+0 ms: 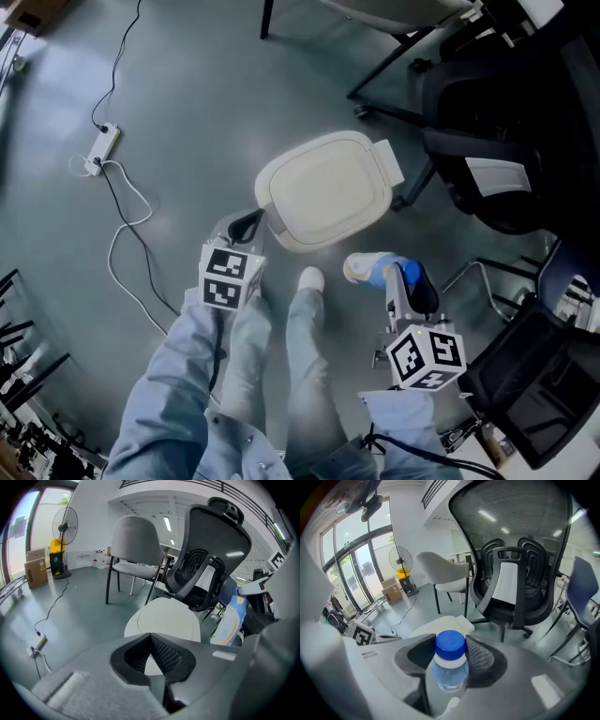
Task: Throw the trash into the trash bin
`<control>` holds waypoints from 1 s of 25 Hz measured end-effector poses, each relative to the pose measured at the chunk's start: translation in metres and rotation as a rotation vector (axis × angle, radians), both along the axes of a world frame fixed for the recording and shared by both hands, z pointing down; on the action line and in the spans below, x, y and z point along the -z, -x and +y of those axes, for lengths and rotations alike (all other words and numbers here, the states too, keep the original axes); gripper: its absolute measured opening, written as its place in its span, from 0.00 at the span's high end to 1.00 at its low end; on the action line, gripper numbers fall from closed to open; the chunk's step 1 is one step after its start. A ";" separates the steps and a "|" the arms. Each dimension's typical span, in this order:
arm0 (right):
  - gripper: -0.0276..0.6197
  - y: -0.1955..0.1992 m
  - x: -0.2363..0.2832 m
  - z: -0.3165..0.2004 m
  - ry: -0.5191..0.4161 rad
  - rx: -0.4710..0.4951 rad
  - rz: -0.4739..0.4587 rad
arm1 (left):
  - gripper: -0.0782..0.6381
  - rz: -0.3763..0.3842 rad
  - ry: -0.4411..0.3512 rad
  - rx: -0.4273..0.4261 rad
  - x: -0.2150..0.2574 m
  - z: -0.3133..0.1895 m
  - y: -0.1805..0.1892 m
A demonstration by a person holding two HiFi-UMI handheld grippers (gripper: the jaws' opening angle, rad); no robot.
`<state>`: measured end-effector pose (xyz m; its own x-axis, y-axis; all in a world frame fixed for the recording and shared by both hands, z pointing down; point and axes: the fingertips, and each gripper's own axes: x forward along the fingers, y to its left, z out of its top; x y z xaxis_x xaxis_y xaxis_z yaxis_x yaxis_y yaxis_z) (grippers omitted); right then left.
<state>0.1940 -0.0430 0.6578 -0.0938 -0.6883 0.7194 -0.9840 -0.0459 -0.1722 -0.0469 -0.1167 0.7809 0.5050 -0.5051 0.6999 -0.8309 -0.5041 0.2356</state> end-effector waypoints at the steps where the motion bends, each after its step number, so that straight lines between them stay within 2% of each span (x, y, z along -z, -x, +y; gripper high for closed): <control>1: 0.65 0.000 -0.001 0.000 0.001 -0.001 0.000 | 0.88 -0.004 0.001 -0.010 -0.003 0.000 -0.001; 12: 0.65 -0.006 -0.009 0.001 0.016 -0.008 0.009 | 0.88 -0.009 0.024 -0.047 -0.016 0.008 -0.012; 21: 0.65 -0.011 -0.013 0.002 0.030 -0.008 0.010 | 0.88 -0.036 0.074 -0.059 -0.032 0.016 -0.013; 25: 0.65 -0.012 -0.015 0.002 0.033 -0.008 0.009 | 0.88 -0.038 0.074 -0.052 -0.034 0.018 -0.011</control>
